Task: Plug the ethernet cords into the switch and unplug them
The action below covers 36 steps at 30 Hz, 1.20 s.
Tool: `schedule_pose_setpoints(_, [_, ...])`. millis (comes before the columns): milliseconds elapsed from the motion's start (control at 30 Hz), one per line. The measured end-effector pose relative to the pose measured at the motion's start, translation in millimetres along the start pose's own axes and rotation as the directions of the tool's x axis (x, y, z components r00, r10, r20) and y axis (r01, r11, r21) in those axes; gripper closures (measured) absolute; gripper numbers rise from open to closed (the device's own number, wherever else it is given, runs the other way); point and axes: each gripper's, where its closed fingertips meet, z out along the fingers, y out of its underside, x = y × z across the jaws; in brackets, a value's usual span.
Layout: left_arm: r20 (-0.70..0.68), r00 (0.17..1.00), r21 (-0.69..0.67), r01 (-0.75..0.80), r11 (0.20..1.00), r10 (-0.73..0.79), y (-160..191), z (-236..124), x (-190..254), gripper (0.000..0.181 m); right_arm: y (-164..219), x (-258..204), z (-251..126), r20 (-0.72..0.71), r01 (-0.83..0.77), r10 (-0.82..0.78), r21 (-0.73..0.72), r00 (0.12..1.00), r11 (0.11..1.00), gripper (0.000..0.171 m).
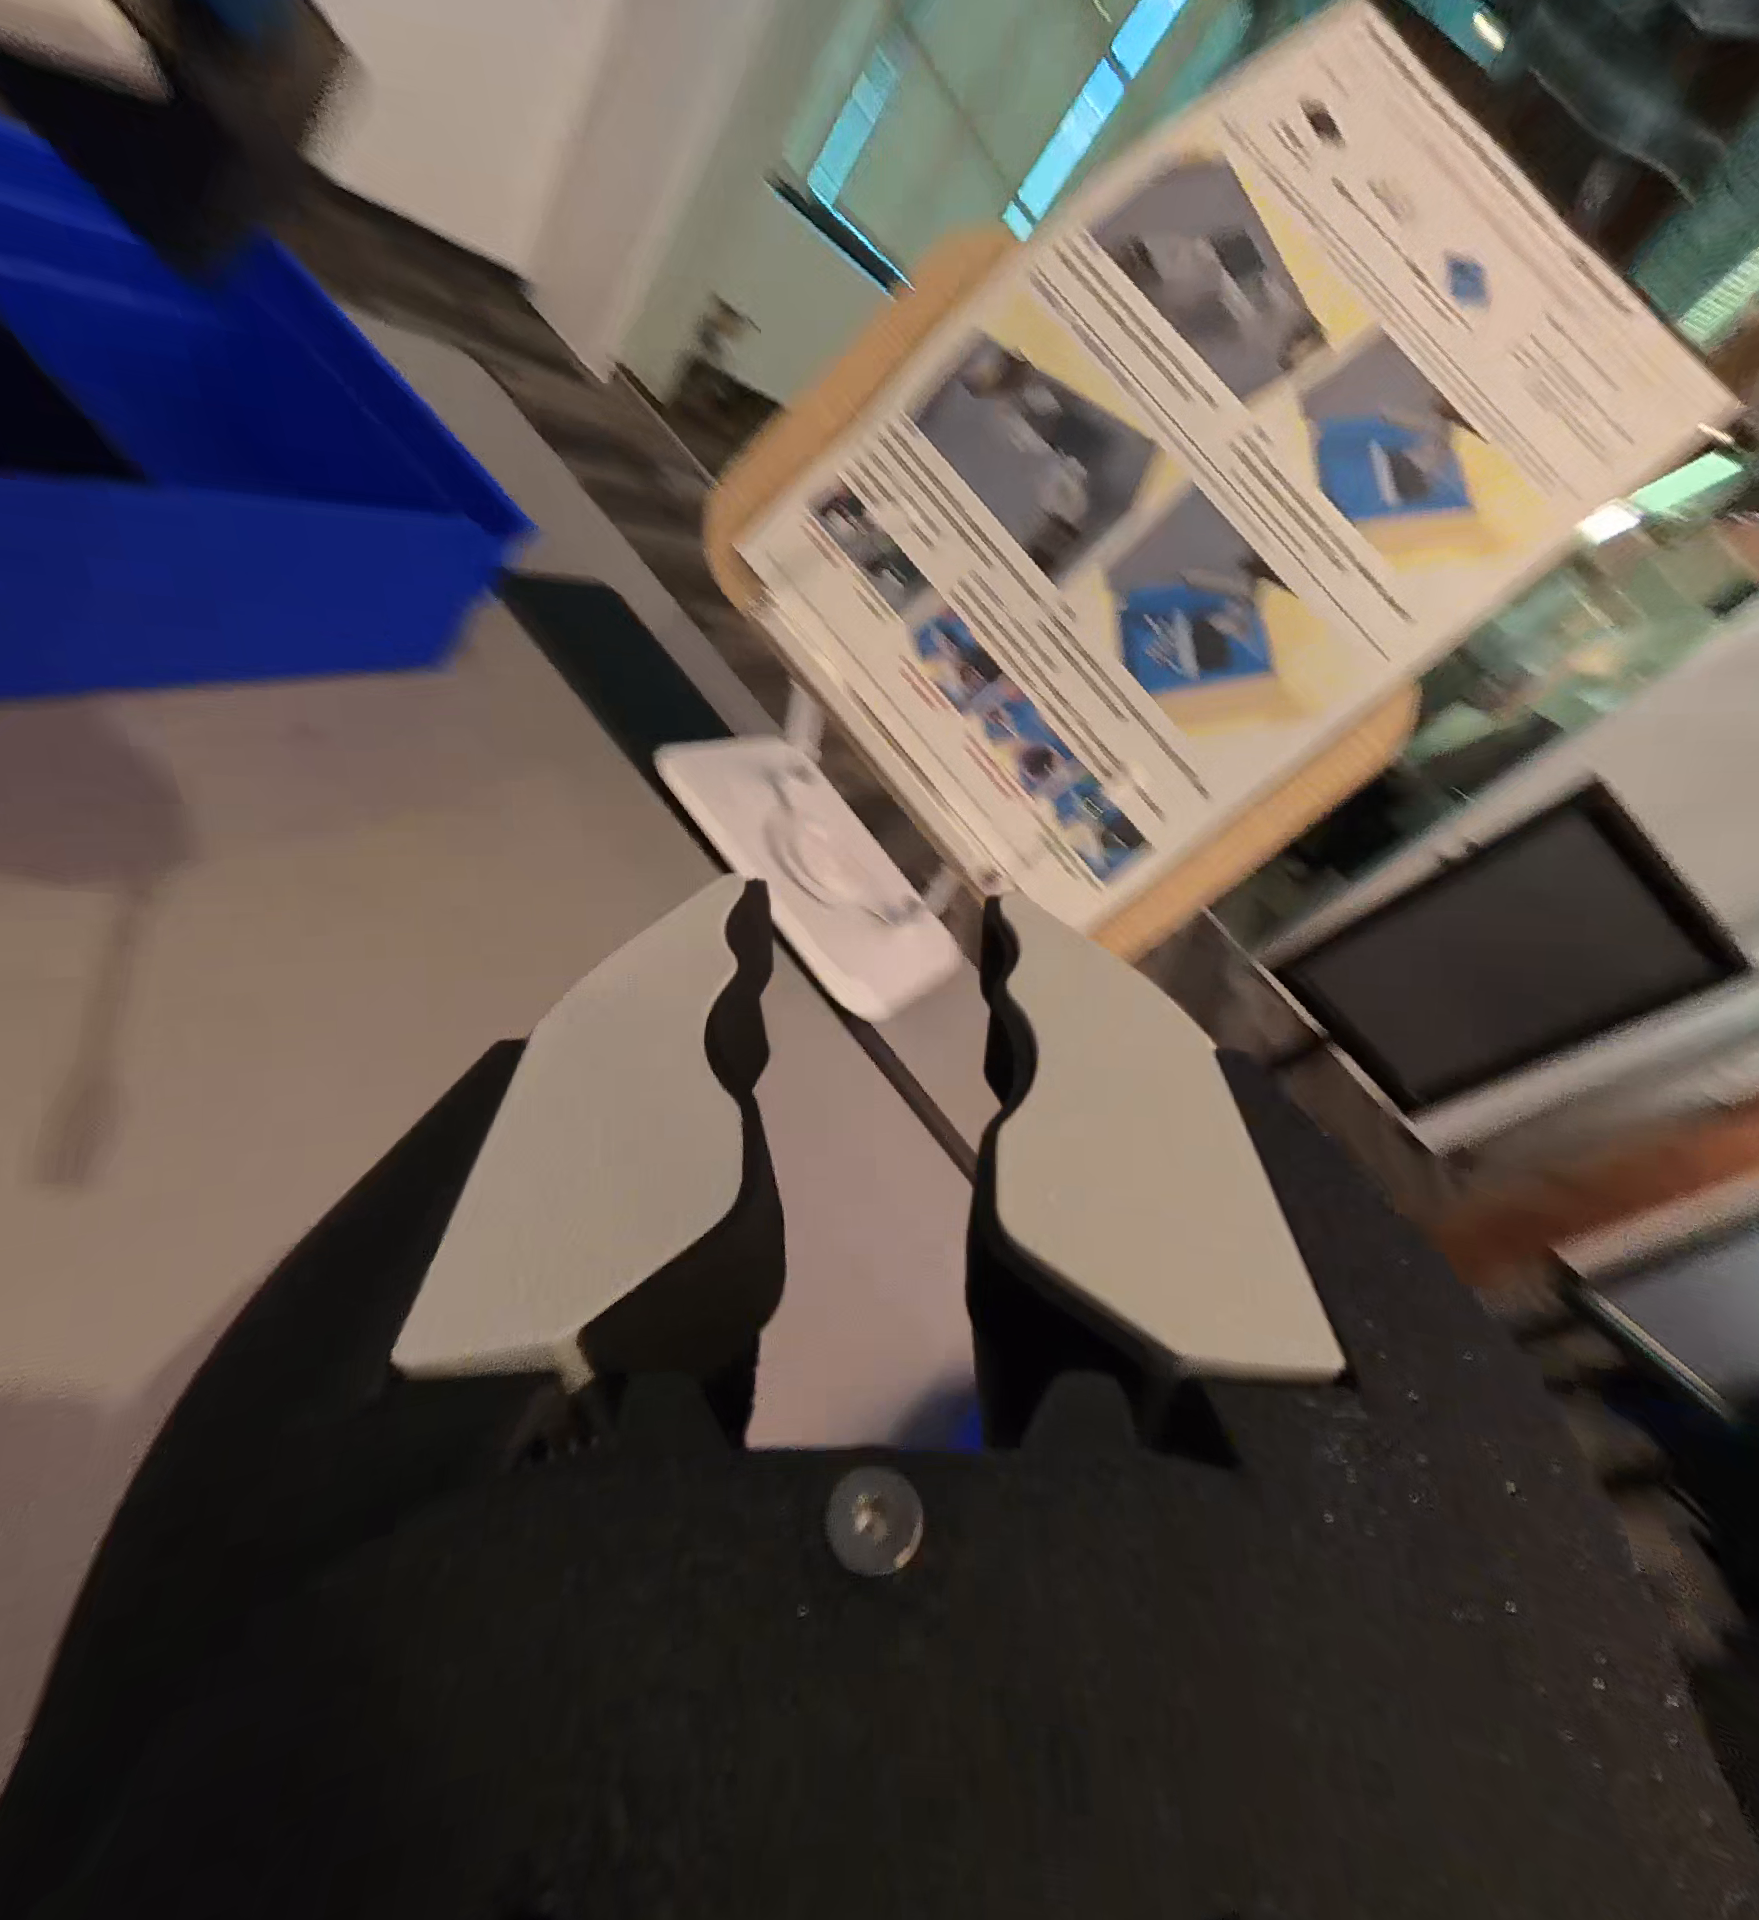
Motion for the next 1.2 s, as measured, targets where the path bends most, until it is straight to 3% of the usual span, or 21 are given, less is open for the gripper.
schedule_pose_setpoints(67, [-0.003,1.0,0.008,-0.015,1.0,0.015,-3.2,0.5,3.0,0.136,-24.3,-23.3,-6.3,0.176,-0.038,0.011,0.154,0.984,0.987,0.137])
schedule_pose_setpoints(233, [-0.02,0.998,0.021,-0.065,0.998,0.066,-11.2,1.4,12.2,0.136,-68.0,-33.4,-42.6,0.344,0.016,-0.159,0.383,0.926,0.924,0.138])
schedule_pose_setpoints(400, [-0.066,0.993,0.045,-0.096,0.994,0.099,-22.1,3.9,27.9,0.136,-90.4,-8.7,-52.5,0.419,0.106,-0.29,0.41,0.861,0.906,0.137])
schedule_pose_setpoints(500, [-0.078,0.99,0.061,-0.112,0.992,0.117,-30.5,4.9,35.5,0.136,-107.3,-21.4,-55.8,0.522,0.106,-0.341,0.428,0.782,0.898,0.137])
schedule_pose_setpoints(733, [-0.088,0.988,0.098,-0.119,0.988,0.128,-43.2,3.9,44.1,0.136,-96.4,-65.2,-38.4,0.578,0.252,-0.445,0.385,0.684,0.888,0.138])
schedule_pose_setpoints(900, [-0.101,0.988,0.107,-0.105,0.989,0.116,-42.7,5.7,46.8,0.136,-102.5,-79.5,-30.7,0.544,0.258,-0.452,0.397,0.707,0.881,0.14])
schedule_pose_setpoints(1067, [-0.116,0.987,0.118,-0.097,0.988,0.11,-43.6,5.7,49.4,0.136,-104.3,-82.4,-28.0,0.519,0.235,-0.451,0.429,0.726,0.872,0.157])
schedule_pose_setpoints(1200, [-0.159,0.983,0.118,-0.072,0.99,0.091,-43.2,5.6,53.4,0.136,-101.7,-85.2,-30.3,0.556,0.226,-0.439,0.41,0.706,0.884,0.158])
